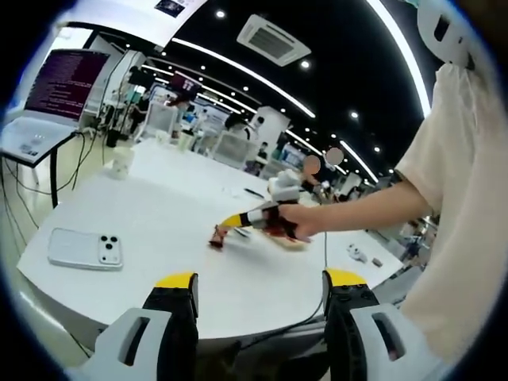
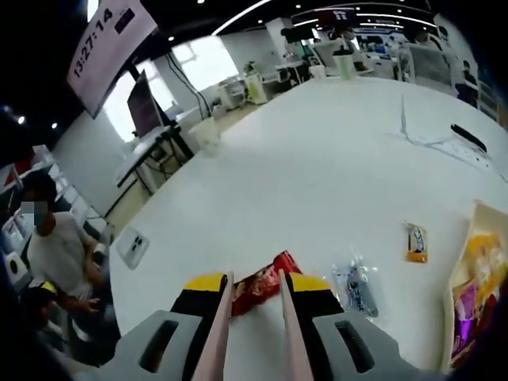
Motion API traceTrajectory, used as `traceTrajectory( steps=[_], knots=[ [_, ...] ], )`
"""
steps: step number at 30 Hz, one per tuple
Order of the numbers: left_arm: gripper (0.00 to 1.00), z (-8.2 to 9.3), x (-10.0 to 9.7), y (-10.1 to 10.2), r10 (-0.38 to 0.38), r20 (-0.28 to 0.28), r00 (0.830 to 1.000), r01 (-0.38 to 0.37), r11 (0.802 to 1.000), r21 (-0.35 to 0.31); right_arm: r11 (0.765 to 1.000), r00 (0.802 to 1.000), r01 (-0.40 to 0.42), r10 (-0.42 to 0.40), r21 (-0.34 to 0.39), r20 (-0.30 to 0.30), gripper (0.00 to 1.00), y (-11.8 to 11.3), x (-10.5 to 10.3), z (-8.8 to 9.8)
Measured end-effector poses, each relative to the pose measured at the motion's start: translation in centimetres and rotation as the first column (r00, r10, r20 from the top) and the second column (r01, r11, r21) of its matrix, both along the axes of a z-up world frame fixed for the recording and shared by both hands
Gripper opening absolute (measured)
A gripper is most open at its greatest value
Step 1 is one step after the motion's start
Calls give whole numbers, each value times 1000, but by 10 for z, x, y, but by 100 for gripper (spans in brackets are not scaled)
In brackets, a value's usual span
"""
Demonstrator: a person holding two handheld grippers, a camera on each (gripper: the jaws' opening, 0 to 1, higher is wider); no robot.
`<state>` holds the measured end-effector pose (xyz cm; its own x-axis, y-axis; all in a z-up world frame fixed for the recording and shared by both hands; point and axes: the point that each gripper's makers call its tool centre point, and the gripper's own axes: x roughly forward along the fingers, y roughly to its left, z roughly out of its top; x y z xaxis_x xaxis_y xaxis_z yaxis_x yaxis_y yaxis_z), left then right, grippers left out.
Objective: Place the target food into the container with the food tongs after gripping and lifting it, then release it inside without dropping or visibly crushing the food.
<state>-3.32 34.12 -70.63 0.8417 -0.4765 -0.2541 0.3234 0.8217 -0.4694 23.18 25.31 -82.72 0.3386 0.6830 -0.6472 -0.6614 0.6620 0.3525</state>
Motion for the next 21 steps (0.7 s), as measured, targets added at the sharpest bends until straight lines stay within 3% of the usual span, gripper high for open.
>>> traceTrajectory(
  steps=[6,12,21],
  knots=[
    [63,0,-1,5,25,3,1000,-25,1000,1,999,999,-44,44,-11,11,29,15,10,-2],
    [63,-2,-1,4,26,5,1000,-26,1000,-9,994,994,-102,103,-27,21,29,36,-1,-2],
    [63,0,-3,4,26,19,999,-26,1000,-10,983,977,-162,171,-82,124,29,27,4,16]
  ],
)
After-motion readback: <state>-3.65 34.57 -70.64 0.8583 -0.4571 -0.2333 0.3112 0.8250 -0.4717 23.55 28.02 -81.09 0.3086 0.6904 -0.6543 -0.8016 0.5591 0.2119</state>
